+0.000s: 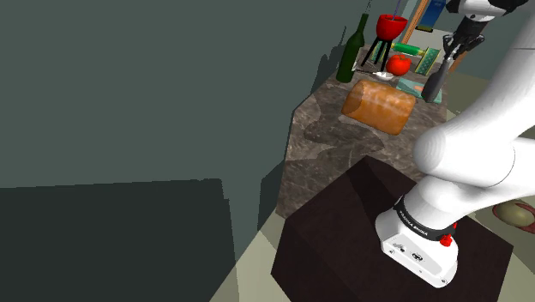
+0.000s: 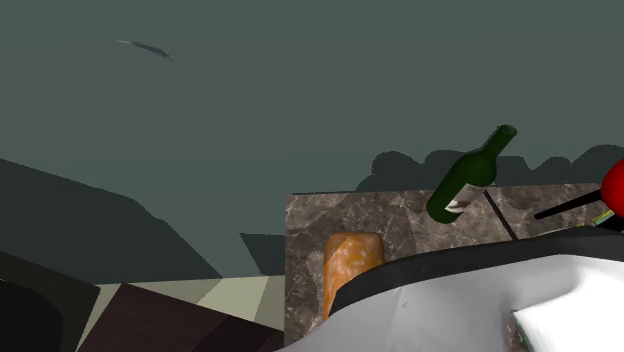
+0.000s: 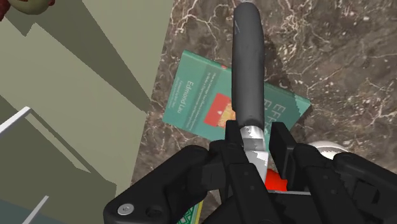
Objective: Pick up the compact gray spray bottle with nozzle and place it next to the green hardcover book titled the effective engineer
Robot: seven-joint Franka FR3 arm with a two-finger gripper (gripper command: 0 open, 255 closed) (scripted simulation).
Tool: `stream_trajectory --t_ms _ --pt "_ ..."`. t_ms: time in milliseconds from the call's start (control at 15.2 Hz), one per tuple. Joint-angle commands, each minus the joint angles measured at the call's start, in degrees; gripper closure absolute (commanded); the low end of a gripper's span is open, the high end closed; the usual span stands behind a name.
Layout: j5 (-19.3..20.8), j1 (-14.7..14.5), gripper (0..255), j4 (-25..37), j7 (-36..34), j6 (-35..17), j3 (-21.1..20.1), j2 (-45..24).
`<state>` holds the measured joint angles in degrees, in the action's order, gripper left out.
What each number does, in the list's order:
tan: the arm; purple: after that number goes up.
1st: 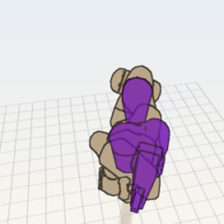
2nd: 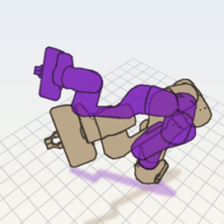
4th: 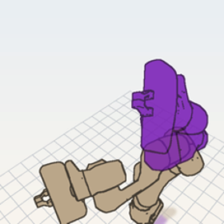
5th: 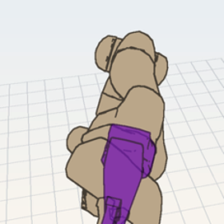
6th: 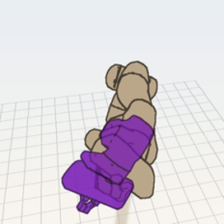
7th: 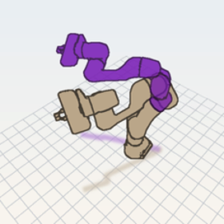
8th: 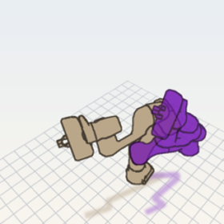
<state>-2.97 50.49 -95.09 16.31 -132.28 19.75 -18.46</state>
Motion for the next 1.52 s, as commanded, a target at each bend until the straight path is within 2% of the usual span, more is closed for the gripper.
stream_trajectory --t_ms 0,594,660,990,1254,1452 --pt "-0.26 0.07 255 -0.78 0.07 -1.45 -0.12 -0.65" --pt "-0.39 0.10 255 -1.47 0.11 -2.44 -0.18 -0.97" --pt "-0.39 0.10 0 -1.48 0.11 -2.44 -0.18 -0.96" --pt "-0.39 0.10 0 -1.47 0.11 -2.44 -0.18 -0.97" --pt "1.69 -1.13 0 -1.24 -1.13 2.47 0.42 3.90" --pt "1.69 -1.12 0 -1.24 -1.14 2.46 0.41 3.90"
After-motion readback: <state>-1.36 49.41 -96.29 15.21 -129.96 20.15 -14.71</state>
